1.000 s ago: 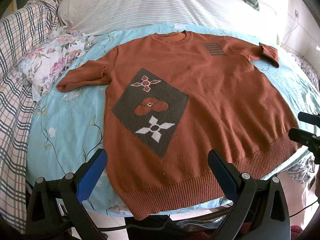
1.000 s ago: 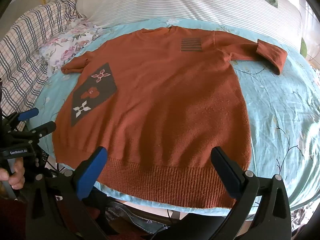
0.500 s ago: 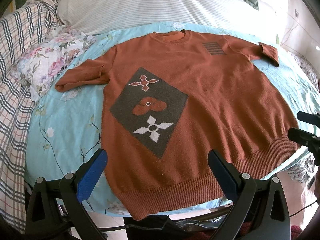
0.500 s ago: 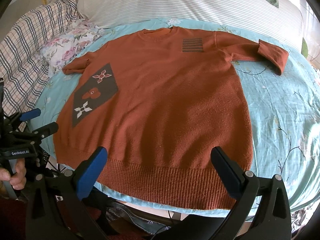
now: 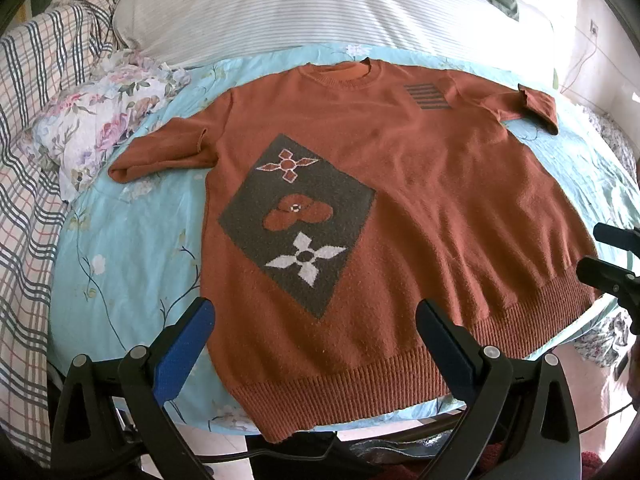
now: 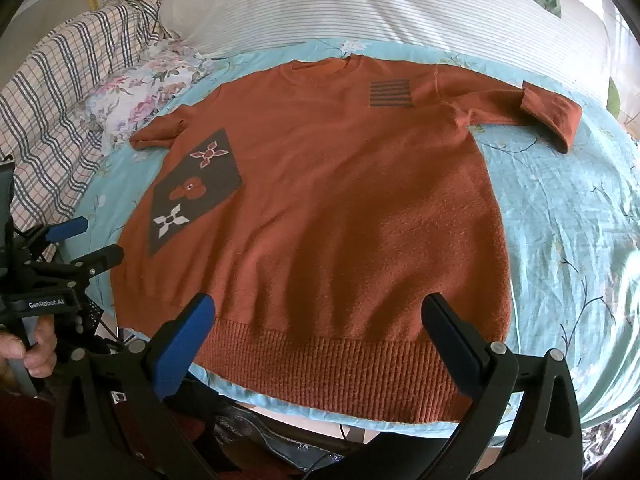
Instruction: Fold small clothes
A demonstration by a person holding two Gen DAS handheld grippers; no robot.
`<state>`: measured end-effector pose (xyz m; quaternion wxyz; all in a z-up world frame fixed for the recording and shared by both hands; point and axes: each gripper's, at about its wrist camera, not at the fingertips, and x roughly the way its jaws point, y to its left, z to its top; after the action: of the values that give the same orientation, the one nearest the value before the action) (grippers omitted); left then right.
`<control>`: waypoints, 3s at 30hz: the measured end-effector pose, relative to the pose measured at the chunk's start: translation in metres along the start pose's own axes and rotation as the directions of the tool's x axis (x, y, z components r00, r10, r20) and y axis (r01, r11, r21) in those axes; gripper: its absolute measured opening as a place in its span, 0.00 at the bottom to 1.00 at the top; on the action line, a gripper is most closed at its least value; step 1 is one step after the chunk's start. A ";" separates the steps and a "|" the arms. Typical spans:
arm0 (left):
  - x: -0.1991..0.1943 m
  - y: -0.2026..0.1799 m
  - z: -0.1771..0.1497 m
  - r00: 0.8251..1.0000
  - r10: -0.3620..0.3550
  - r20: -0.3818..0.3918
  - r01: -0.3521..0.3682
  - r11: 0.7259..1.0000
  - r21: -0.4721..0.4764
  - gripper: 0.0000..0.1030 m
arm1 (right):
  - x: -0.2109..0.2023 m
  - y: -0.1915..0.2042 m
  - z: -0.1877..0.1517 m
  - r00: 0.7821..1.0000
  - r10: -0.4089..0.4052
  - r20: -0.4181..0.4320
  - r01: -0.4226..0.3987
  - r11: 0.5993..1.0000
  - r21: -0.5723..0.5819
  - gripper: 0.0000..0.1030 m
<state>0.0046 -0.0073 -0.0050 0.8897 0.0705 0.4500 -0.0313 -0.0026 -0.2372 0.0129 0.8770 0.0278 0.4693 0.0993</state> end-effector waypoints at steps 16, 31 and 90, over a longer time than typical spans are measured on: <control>0.005 0.001 0.003 1.000 -0.011 0.012 0.011 1.000 -0.001 0.98 | 0.003 -0.002 0.001 0.999 0.017 -0.031 -0.016 1.000 0.018 1.00; 0.027 0.010 0.017 0.999 0.022 0.046 -0.022 1.000 -0.017 0.98 | 0.009 -0.059 0.024 0.993 -0.074 0.089 0.068 0.995 0.076 0.86; 0.125 0.009 0.053 0.980 -0.154 -0.124 0.136 0.981 -0.140 0.98 | 0.095 -0.268 0.221 0.955 -0.248 0.165 0.198 0.942 0.273 0.10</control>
<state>0.1216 -0.0058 -0.0735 0.8554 -0.0193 0.5140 -0.0616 0.2715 -0.4708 0.0205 0.9138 0.0956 0.3893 -0.0651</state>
